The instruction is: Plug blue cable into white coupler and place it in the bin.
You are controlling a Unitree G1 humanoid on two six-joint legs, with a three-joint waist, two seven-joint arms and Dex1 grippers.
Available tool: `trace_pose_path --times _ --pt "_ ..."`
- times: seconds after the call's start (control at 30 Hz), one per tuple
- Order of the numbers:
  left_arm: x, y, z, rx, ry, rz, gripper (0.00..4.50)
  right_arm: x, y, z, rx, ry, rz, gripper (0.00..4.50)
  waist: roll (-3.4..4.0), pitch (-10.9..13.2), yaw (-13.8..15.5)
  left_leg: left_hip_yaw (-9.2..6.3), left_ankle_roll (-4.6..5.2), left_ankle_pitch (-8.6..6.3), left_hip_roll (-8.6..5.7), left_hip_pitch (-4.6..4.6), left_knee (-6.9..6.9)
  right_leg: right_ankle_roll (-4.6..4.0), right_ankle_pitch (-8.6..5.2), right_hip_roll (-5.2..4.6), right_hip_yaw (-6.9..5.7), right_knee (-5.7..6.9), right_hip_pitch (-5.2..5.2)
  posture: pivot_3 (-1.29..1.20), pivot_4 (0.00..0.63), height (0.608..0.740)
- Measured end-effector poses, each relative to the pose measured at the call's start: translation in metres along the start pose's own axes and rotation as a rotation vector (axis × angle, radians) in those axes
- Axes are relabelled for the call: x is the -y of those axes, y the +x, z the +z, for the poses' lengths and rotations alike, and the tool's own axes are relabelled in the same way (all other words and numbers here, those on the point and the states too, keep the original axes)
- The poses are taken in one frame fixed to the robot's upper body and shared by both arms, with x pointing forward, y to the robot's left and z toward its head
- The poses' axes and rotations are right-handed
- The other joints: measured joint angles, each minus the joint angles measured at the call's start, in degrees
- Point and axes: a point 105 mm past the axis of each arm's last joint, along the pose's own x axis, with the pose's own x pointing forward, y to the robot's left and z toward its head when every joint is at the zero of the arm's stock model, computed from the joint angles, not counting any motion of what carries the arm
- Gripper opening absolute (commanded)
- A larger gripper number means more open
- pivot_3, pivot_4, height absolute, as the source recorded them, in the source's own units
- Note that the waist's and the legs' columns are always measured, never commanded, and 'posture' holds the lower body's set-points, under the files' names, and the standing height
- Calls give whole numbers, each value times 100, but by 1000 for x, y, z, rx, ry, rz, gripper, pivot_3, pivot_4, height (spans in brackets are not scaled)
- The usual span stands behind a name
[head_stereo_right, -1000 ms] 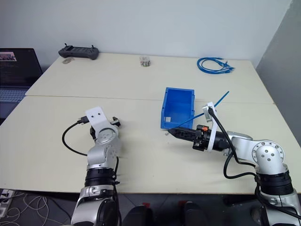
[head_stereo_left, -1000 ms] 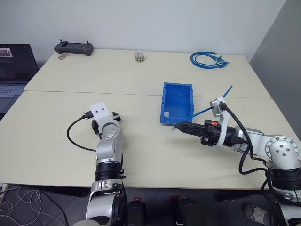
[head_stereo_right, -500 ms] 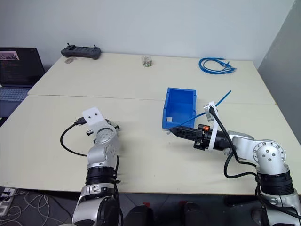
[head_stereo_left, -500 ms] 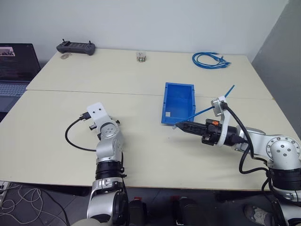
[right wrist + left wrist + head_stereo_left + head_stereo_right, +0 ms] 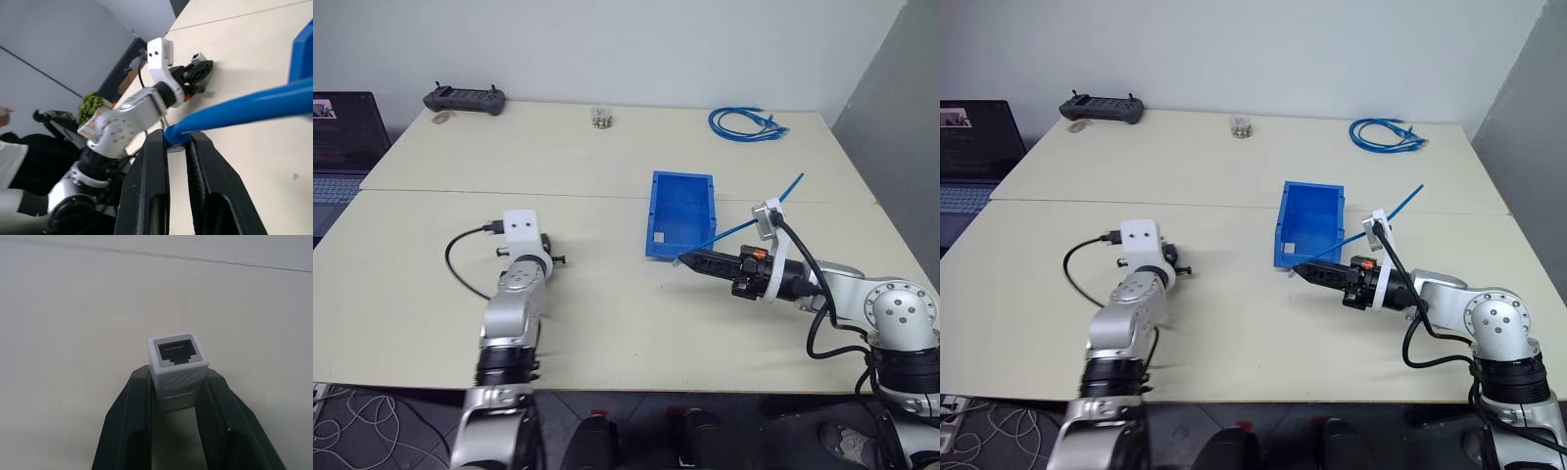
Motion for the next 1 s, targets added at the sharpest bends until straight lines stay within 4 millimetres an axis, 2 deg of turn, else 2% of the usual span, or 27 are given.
trace_pose_path --times 0.07,0.17,0.23,0.33,0.47,0.6,0.83,1.0 --pt "29 -19 1 17 89 -292 882 -4 4 3 -11 -35 19 184 2 0 -10 5 0 0 2 1 -2 -1 0 -7 5 -3 -1 0 150 740" --pt "78 -72 -16 -27 200 -851 882 -8 9 6 -32 -84 37 184 10 4 -33 5 1 -1 8 7 -6 -16 -7 -10 2 -1 -2 0 150 740" --pt "98 -91 -16 -17 220 -1077 882 -8 14 4 -59 -113 49 184 12 6 4 -6 3 0 10 9 -6 -15 -10 -6 -6 2 0 0 150 740" --pt "117 -98 -19 -13 285 -1299 882 -8 22 -7 -157 -252 50 184 19 3 34 -9 8 2 2 10 -3 0 -19 18 -11 3 3 0 150 740" --pt "134 -94 -28 -7 341 -1455 882 -1 33 -33 -304 -467 77 184 17 2 4 -3 11 0 2 -3 1 1 -17 21 -5 -6 -3 0 150 740" --pt "136 -87 -35 17 419 -1504 882 8 37 -47 -371 -595 110 184 17 2 -14 -3 13 -1 6 -8 3 -18 -6 22 -5 -2 -14 0 150 740" --pt "134 -82 -43 46 496 -1529 882 19 34 -63 -443 -676 137 184 17 2 -5 -5 13 -1 7 -8 28 -7 -13 21 -5 18 -12 0 150 740" --pt "132 -83 -45 54 517 -1534 882 24 36 -65 -454 -693 137 184 17 2 -9 -8 15 -2 12 -8 45 -6 -14 25 -7 27 -10 0 150 740"
